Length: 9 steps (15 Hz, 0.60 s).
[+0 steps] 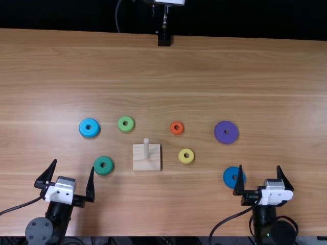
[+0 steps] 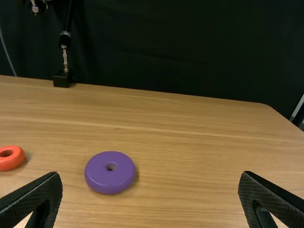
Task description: Build the Hanoi tower: stack the rings onto the peg from bottom to top in this color order: purple, dark blue, light blue, dark green, light green, yellow, orange.
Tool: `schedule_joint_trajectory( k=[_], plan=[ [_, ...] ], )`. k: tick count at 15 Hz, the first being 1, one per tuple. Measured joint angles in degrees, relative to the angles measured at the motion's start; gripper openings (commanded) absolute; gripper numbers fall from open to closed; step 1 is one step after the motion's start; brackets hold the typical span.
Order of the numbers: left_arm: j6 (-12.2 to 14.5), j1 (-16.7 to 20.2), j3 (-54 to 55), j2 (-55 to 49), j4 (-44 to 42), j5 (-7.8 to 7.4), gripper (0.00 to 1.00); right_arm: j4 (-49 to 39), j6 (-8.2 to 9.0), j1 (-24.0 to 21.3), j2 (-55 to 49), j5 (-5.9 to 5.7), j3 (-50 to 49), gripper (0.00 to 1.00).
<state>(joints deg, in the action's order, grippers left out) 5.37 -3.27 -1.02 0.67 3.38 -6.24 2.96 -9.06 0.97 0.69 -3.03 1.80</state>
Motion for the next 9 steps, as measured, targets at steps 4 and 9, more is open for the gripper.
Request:
schedule_joint_trajectory(
  k=[4, 9],
  plan=[
    [-0.04, 0.0, 0.0, 0.0, 0.02, 0.0, 1.0, 0.02, 0.0, 0.0, 3.34, -0.02, 13.38, 1.0],
    [0.0, -0.02, 0.0, 0.02, 0.0, 0.0, 1.0, 2.36, 6.14, 0.0, 31.36, 0.0, 30.49, 1.0]
  ],
)
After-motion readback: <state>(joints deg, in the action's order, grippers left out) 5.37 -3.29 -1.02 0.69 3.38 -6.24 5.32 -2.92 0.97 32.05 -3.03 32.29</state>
